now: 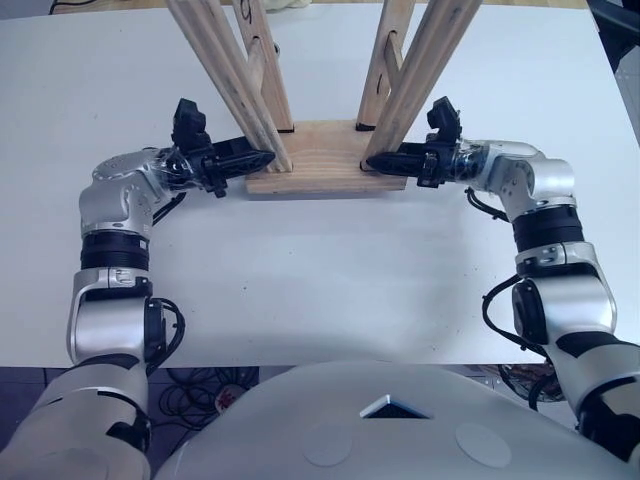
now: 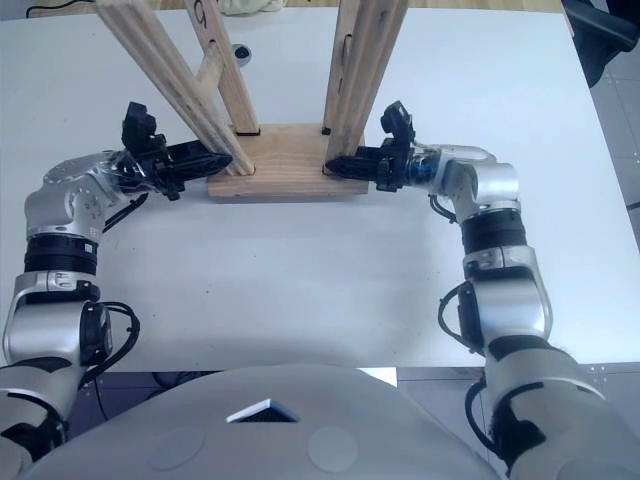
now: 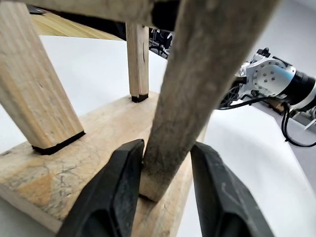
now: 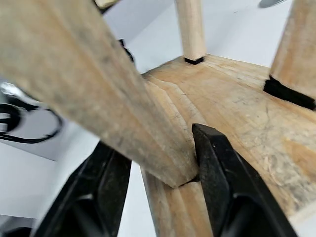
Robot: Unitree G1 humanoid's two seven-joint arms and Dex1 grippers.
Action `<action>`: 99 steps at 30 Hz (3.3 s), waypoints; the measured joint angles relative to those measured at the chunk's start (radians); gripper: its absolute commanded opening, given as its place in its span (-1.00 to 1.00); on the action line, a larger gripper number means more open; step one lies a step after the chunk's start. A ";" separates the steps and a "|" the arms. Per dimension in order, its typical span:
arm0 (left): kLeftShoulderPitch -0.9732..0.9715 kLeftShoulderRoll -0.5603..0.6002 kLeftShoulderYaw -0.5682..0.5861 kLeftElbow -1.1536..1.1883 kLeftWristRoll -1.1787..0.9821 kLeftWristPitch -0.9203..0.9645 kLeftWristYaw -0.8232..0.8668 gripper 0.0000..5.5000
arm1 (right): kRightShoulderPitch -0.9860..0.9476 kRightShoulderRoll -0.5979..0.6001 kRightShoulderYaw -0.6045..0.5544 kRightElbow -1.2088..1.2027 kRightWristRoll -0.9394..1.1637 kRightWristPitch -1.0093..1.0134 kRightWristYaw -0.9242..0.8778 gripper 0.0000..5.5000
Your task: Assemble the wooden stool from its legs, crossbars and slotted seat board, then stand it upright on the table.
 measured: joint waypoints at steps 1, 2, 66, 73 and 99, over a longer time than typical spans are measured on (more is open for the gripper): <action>0.000 0.005 0.001 -0.010 -0.010 0.028 0.000 -0.49 | -0.001 -0.008 -0.005 -0.011 0.011 0.040 0.004 -0.36; 0.003 0.014 0.007 -0.038 -0.039 0.090 -0.004 -0.50 | -0.007 -0.025 -0.011 -0.030 0.045 0.125 0.013 -0.37; -0.116 0.019 -0.022 0.220 0.144 -0.283 -0.133 -0.29 | 0.173 -0.075 0.027 -0.205 -0.111 -0.203 -0.108 0.06; -0.124 0.071 0.104 0.041 -0.117 0.257 -0.160 -0.33 | 0.135 -0.110 -0.187 -0.351 0.228 0.369 -0.077 -0.12; -0.526 -0.403 0.942 0.258 -0.274 0.416 1.495 -0.51 | -0.282 0.251 -0.669 -0.014 1.366 0.197 -1.824 -0.33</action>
